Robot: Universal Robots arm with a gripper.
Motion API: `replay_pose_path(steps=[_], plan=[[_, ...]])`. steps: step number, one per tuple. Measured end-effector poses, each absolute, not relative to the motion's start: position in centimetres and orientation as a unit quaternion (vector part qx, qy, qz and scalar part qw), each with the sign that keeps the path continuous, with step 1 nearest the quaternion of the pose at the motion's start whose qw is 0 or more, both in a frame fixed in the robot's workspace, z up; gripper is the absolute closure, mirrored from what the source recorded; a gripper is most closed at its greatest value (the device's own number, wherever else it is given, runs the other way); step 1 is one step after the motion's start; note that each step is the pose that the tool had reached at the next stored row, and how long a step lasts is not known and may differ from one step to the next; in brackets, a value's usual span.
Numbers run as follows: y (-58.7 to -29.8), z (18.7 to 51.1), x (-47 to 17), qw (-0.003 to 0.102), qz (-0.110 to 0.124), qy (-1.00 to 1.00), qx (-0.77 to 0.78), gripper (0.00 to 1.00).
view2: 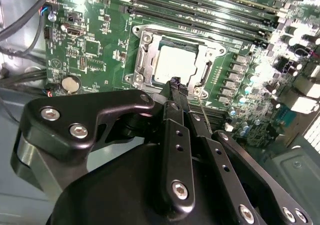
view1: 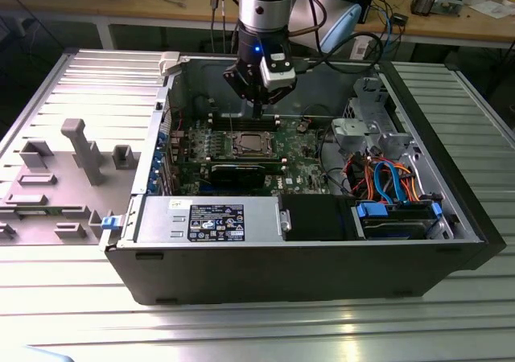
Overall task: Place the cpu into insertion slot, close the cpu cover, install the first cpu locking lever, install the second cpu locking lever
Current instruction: 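Install the first cpu locking lever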
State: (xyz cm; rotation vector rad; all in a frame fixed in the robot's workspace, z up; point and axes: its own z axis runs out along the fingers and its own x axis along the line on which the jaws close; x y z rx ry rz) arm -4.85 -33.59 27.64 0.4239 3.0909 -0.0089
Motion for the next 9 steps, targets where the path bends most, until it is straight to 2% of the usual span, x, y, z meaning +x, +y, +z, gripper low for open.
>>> replay_pose_path(steps=[9], plan=[[-33.59, 27.64, -4.85, 0.011, -0.003, 0.991, 0.135, 0.89]])
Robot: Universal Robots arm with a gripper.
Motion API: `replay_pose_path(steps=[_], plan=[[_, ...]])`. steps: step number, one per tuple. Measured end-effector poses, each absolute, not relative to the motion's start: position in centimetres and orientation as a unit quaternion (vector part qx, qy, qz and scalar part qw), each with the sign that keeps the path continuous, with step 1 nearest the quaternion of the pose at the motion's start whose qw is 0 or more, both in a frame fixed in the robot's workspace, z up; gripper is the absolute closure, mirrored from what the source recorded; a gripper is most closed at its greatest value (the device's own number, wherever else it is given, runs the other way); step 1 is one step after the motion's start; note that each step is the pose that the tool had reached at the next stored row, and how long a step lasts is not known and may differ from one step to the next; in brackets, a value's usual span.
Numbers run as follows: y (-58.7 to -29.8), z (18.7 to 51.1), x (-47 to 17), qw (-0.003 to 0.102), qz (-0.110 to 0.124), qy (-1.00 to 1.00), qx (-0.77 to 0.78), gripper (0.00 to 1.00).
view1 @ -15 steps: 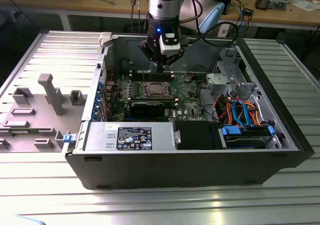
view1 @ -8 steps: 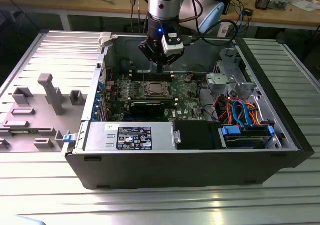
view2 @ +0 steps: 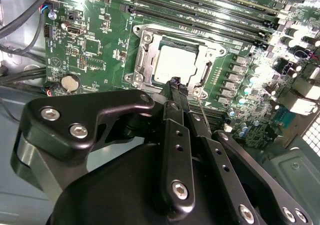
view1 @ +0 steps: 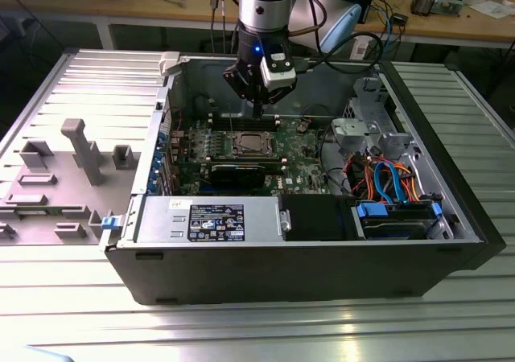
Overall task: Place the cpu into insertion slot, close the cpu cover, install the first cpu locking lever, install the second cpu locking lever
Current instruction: 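Install the first cpu locking lever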
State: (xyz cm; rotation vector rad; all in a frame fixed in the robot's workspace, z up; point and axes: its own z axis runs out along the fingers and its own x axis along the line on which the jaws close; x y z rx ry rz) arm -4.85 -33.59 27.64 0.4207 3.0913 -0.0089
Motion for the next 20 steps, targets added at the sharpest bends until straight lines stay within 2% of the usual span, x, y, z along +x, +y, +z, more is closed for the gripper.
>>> replay_pose_path(steps=[20], plan=[[-33.6, 27.63, -5.11, 0.011, -0.002, 0.998, 0.065, 0.89]])
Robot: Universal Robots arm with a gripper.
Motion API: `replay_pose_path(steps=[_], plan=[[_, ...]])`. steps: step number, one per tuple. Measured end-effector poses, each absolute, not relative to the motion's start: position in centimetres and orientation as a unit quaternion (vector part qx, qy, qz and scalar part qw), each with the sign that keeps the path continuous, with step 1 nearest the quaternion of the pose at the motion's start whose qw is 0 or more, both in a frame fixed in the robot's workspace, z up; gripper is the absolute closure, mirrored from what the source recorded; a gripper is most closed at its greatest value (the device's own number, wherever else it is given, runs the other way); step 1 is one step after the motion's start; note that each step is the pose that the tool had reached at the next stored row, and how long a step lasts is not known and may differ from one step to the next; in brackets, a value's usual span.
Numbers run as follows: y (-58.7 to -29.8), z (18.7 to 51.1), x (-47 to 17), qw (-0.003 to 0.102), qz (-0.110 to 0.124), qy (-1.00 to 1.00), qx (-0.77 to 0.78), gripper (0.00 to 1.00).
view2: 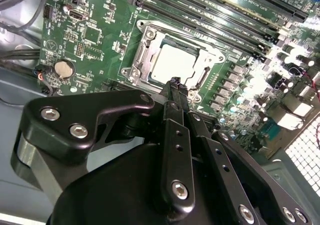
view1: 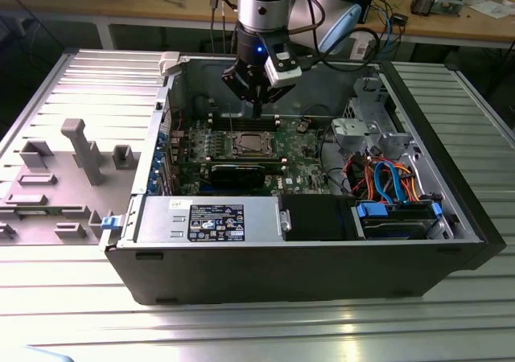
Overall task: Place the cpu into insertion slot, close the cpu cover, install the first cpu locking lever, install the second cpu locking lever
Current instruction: 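Install the first cpu locking lever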
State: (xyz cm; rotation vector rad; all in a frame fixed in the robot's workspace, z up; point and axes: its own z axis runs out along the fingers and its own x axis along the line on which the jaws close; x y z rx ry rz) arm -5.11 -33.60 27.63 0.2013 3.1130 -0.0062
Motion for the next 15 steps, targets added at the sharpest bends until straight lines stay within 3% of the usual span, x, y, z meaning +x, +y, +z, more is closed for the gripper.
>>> replay_pose_path(steps=[15], plan=[[-33.6, 27.63, -5.47, 0.011, -0.002, 0.998, 0.064, 0.89]])
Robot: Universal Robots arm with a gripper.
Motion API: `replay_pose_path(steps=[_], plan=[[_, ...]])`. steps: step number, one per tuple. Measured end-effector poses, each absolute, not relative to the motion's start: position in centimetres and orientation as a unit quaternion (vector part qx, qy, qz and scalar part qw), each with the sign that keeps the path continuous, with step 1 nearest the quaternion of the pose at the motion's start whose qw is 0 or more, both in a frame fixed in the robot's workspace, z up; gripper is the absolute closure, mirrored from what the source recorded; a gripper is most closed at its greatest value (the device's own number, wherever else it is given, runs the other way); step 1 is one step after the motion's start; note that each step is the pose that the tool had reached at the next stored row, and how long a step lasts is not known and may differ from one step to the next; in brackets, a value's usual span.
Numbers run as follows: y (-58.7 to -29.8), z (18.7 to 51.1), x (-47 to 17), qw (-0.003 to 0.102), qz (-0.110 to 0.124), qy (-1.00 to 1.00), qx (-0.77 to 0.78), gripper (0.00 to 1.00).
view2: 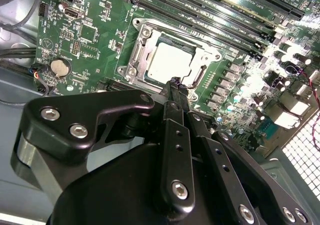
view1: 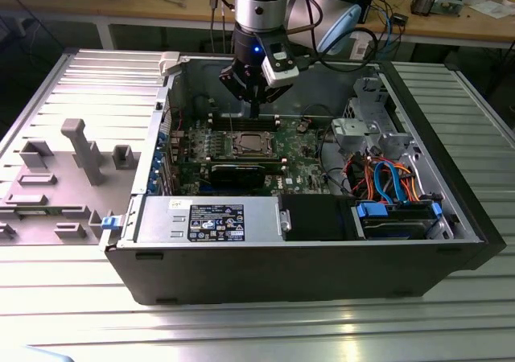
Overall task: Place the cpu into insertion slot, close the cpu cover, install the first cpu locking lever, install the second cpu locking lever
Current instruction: 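Install the first cpu locking lever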
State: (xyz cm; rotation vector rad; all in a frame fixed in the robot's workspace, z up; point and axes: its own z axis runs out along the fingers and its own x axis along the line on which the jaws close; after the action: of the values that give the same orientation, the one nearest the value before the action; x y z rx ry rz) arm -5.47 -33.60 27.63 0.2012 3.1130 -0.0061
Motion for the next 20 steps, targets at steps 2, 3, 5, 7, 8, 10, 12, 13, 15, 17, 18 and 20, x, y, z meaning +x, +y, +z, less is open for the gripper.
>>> replay_pose_path(steps=[2, 3, 5, 7, 8, 10, 12, 13, 15, 17, 18, 20], plan=[[-33.6, 27.6, -5.5, 0.011, -0.002, 0.998, 0.064, 0.89], [-33.6, 27.6, -5.5, 0.011, -0.002, 0.998, 0.063, 0.89], [-33.6, 27.6, -5.5, 0.011, -0.002, 0.998, 0.057, 0.89], [-33.6, 27.6, -5.5, 0.011, -0.002, 0.999, 0.05, 0.89], [-33.6, 27.6, -5.5, 0.011, -0.002, 0.999, 0.045, 0.89], [-33.6, 27.6, -5.5, 0.011, -0.002, 0.999, 0.036, 0.89], [-33.6, 27.6, -5.5, 0.011, -0.001, 1.0, 0.019, 0.89], [-33.6, 27.6, -5.5, 0.011, -0.001, 1.0, 0.013, 0.89], [-33.6, 27.6, -5.6, 0.011, -0.001, 1.0, 0.002, 0.89], [-33.6, 27.6, -6.0, 0.011, -0.001, 1.0, 0.002, 0.89], [-33.6, 27.6, -6.3, 0.012, -0.001, 1.0, 0.002, 0.89], [-33.6, 27.6, -6.9, 0.012, 0.0, 1.0, 0.002, 0.89]])
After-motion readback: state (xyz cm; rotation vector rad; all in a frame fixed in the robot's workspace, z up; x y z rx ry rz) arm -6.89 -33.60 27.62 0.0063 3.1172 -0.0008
